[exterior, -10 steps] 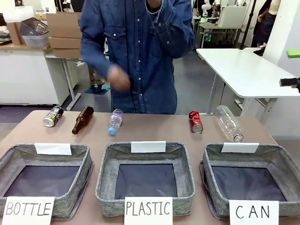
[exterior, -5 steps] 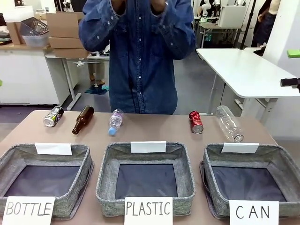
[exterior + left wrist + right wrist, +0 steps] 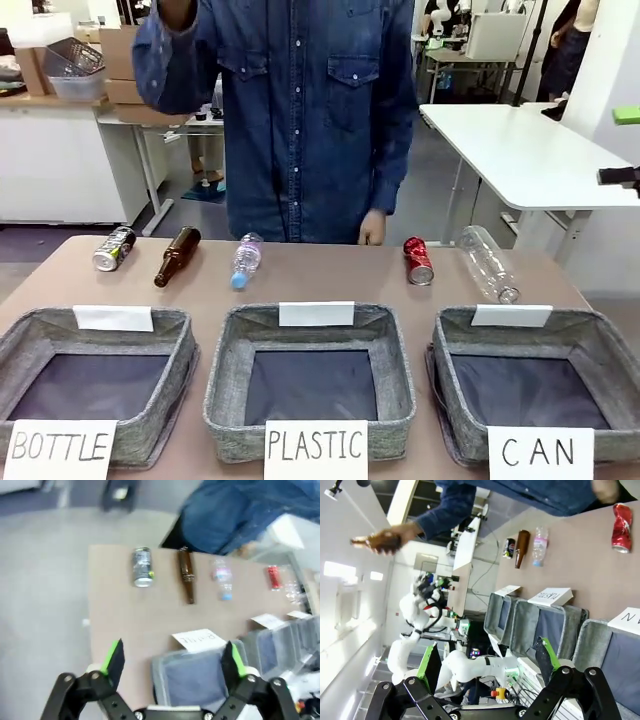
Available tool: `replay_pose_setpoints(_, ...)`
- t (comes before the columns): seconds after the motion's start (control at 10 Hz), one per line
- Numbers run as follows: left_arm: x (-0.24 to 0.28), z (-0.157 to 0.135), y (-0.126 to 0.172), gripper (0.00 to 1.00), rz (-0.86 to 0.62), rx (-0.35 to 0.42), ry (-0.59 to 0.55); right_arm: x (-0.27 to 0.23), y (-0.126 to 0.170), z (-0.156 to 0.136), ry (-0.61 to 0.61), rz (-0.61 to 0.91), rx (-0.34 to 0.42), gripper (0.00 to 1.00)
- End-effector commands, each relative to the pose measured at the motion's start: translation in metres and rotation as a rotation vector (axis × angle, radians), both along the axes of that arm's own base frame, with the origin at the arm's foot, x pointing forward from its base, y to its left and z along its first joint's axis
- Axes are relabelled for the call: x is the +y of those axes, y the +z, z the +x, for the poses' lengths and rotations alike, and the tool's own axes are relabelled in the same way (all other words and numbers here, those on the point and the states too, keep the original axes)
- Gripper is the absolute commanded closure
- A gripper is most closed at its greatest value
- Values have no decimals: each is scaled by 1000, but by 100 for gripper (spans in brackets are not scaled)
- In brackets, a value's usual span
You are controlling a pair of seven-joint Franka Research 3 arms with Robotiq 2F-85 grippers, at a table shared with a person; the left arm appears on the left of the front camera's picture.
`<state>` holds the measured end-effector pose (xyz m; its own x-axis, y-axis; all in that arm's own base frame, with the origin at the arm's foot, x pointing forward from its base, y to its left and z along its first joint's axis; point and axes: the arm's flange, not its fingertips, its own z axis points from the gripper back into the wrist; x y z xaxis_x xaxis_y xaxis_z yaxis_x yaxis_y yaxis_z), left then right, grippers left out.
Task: Sort the can waste into the basket.
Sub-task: Pick up the can waste from the table and place it in the right Fabric basket.
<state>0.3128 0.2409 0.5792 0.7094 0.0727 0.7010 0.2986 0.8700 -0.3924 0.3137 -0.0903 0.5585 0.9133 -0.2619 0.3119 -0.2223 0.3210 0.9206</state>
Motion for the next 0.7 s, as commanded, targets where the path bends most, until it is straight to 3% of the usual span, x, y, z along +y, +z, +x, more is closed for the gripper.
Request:
replay_pose_setpoints(0.0, 82, -90, -14, 0, -239, -55, -255, 0, 2, 4, 8, 15, -34, 0)
replay_pose_setpoints(0.1, 99, -100, -29, 0, -309, -104, -364, 0, 2, 4, 8, 15, -34, 0)
replay_pose_setpoints(0.2, 109, -95, -41, 0, -352, -98, -413, 0, 2, 4, 8, 15, -34, 0)
replay_pose_setpoints(0.6, 112, -53, -34, 0, -351, -9, -502, 0, 2, 4, 8, 15, -34, 0)
